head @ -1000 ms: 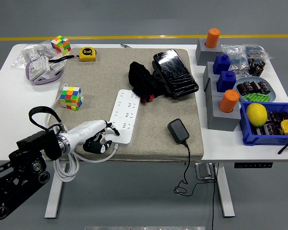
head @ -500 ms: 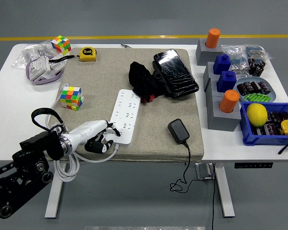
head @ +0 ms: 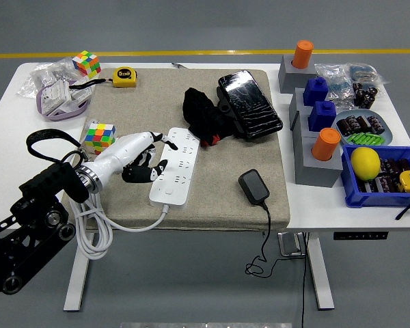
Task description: Pull the plug out and thorw away
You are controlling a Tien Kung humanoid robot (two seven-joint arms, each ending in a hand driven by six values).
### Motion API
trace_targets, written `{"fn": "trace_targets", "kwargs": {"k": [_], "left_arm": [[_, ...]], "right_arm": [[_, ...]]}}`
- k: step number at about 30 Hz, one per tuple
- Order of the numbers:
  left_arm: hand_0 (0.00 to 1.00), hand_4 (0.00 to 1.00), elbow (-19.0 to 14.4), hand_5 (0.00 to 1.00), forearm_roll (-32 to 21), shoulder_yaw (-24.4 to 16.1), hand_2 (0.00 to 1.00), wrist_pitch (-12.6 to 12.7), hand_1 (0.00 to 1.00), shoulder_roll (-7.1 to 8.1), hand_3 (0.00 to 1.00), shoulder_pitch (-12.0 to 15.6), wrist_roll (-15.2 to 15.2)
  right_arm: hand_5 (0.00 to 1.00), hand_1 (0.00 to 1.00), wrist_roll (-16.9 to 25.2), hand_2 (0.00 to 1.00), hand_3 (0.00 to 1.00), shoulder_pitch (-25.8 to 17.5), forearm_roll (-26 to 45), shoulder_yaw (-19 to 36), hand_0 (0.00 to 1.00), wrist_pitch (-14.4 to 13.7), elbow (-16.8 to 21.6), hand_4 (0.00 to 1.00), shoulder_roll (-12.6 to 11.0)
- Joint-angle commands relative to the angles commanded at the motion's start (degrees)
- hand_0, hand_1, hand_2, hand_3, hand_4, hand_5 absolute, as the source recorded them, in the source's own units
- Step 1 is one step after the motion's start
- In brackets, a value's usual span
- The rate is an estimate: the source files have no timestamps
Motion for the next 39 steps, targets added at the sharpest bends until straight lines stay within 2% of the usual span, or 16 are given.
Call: {"fn": "trace_targets", "kwargs": {"k": [4,5,10,11,16,17,23,39], "left_arm": [[0.147,0.656,3.9,0.002,0.5,-1.9,0.231,1.1,0.126,-1.91,0.661,-1.5,-1.4],[0.387,0.895,4.8,0.224,1.0,-2.3,0.558,1.9,0.518,-2.33,0.852,-1.8,-2.2],[0.387,0.895,6.9,0.224,2.2,-3.1,0.558,4.3,0.518,-3.46,0.852,-1.8,-4.1],[0.885,0.998,7.1,0.467,2.3,-3.3,0.932,4.4,0.94,-3.61,0.952,-1.7,-4.2],[0.885,0.998,7.6,0.467,2.5,-4.0,0.932,3.3,0.94,-4.2,0.952,-1.6,-3.1],[0.928,0.998,7.7,0.533,2.7,-4.2,0.964,3.0,0.968,-4.3,0.967,-1.5,-2.8],[0.93,0.998,7.8,0.555,3.1,-4.9,0.963,2.2,0.969,-4.39,0.967,-1.0,-2.1],[0.934,0.998,7.8,0.547,3.8,-5.4,0.965,1.1,0.968,-4.24,0.969,-0.5,-0.6]], "right_arm": [[0.514,0.621,0.0,0.67,0.583,0.1,0.0,0.0,0.538,0.0,-0.1,0.977,0.0],[0.513,0.621,0.0,0.671,0.583,0.2,0.1,0.0,0.538,0.0,0.0,0.977,0.0],[0.513,0.621,0.0,0.671,0.583,0.3,0.1,0.0,0.538,-0.1,0.0,0.977,0.0],[0.513,0.621,0.0,0.67,0.584,0.3,0.1,0.0,0.538,-0.1,0.0,0.977,0.0],[0.513,0.621,0.0,0.67,0.584,0.1,0.0,0.0,0.538,0.1,-0.1,0.977,0.1],[0.513,0.621,0.0,0.67,0.583,0.1,0.0,0.0,0.539,0.1,-0.1,0.976,0.1],[0.513,0.622,0.0,0.67,0.583,0.3,0.1,-0.2,0.539,0.1,0.0,0.977,0.2],[0.513,0.621,-0.1,0.671,0.583,0.4,0.3,-0.8,0.54,0.0,0.0,0.976,0.0]]}}
